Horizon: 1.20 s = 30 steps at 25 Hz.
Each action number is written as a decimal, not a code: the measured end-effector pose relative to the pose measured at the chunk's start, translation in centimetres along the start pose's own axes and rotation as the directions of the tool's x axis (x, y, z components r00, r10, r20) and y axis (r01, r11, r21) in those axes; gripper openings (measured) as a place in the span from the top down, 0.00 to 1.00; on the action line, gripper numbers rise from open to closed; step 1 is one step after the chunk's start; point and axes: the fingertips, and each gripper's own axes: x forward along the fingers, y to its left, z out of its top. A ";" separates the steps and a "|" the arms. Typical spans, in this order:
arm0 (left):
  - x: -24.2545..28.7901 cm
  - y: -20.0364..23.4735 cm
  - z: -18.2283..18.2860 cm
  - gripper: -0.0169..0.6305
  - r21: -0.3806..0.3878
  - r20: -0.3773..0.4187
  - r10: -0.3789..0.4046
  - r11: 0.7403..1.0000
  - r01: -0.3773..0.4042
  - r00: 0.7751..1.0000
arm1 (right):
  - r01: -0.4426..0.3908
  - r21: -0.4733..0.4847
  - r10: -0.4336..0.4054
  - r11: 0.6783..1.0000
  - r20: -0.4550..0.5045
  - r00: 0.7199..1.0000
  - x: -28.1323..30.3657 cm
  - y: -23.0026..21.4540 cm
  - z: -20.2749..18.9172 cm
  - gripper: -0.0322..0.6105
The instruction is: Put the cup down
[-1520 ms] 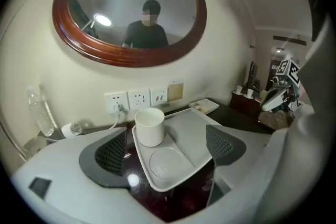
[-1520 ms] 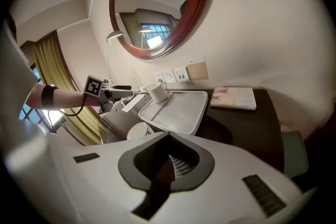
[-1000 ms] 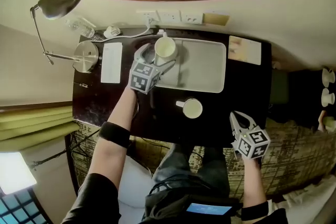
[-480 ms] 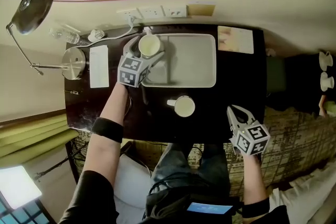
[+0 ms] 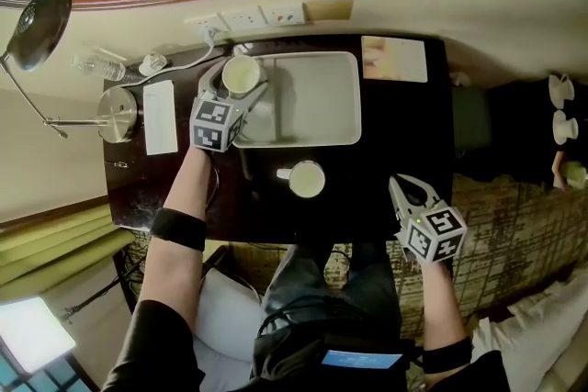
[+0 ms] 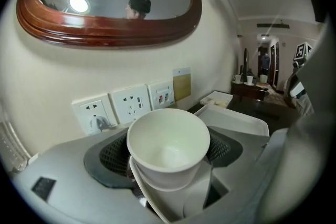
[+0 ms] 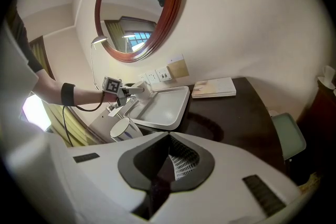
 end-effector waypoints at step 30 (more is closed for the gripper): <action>-8.7 -29.2 15.2 0.32 -0.126 0.096 -0.006 0.992 0.018 0.995 | -0.153 -0.187 0.146 0.970 -0.052 0.988 -2.5 -3.2 9.6 0.95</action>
